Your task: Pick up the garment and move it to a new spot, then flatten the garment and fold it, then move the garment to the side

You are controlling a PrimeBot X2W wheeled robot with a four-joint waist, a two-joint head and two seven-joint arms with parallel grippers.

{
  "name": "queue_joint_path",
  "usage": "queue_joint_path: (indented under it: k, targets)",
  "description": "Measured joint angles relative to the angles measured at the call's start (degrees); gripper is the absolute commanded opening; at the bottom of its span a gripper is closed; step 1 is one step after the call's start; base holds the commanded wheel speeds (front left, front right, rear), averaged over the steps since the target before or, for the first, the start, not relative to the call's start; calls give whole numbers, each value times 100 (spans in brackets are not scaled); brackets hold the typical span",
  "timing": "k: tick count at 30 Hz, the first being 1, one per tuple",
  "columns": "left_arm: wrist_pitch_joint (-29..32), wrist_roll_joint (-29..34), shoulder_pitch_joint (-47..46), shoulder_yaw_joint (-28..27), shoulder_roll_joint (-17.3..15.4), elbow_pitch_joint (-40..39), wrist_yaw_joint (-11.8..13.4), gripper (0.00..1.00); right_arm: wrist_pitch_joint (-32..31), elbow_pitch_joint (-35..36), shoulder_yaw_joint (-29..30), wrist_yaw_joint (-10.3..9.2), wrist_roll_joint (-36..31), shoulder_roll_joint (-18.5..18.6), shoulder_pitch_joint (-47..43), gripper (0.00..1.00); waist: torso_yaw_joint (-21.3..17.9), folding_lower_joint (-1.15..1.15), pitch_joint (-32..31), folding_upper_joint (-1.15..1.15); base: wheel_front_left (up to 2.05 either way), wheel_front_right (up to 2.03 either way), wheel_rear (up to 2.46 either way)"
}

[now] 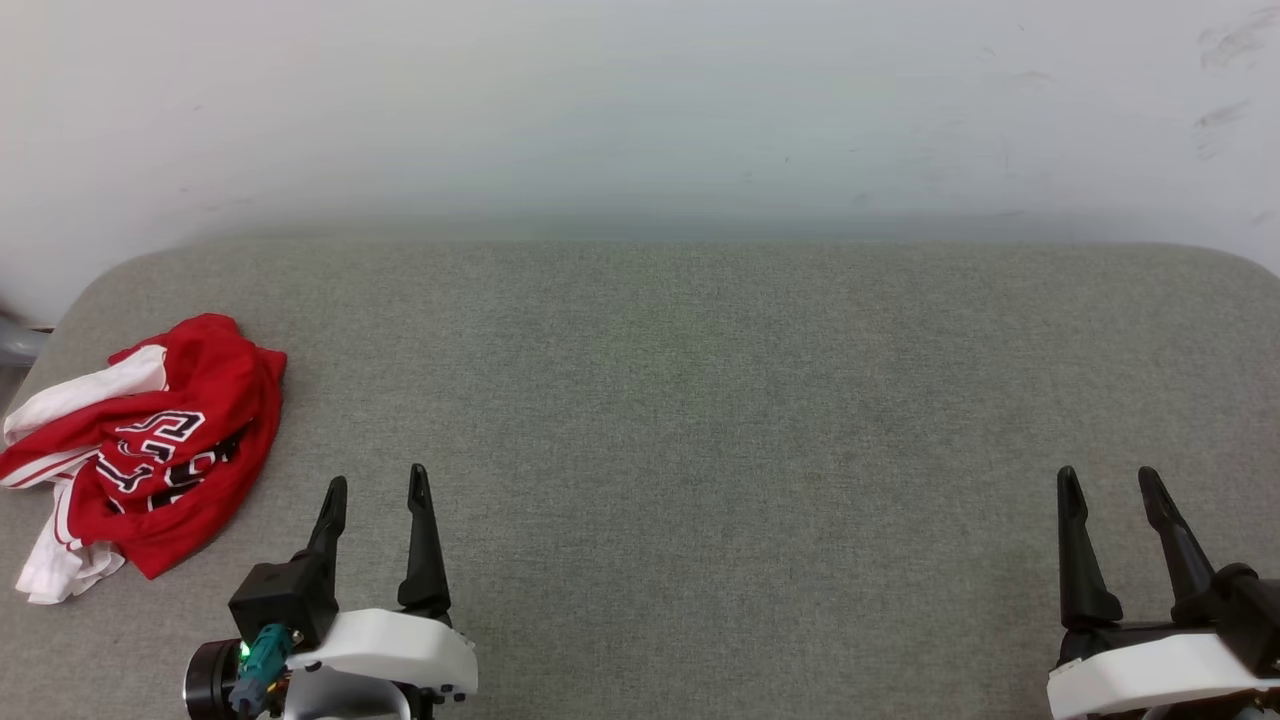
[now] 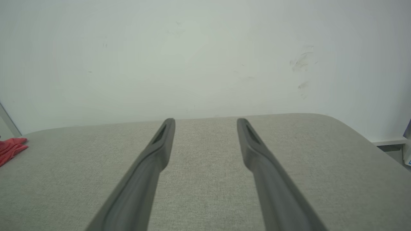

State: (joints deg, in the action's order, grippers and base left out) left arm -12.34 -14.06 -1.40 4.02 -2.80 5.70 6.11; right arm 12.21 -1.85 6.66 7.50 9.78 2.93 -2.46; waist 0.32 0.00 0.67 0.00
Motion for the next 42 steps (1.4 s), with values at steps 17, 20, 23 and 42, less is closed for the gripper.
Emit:
queue_joint_path:
  k: [17,20,23,42]
  targets:
    - [-189,653,77,84,-2,62,45,100,196,1,-51,1,-435,1,-82,100,-2,0,11,0,0,0,0]
    - [-211,766,77,91,-2,80,52,100,235,2,-63,1,-489,1,-104,100,3,0,20,0,0,0,0]
    - [-246,878,77,97,-2,90,68,100,259,3,-67,1,-525,1,-107,100,6,0,24,0,0,0,0]
    - [-271,876,89,52,-3,177,51,100,287,-47,-109,1,-275,1,-118,100,7,0,22,0,0,0,0]
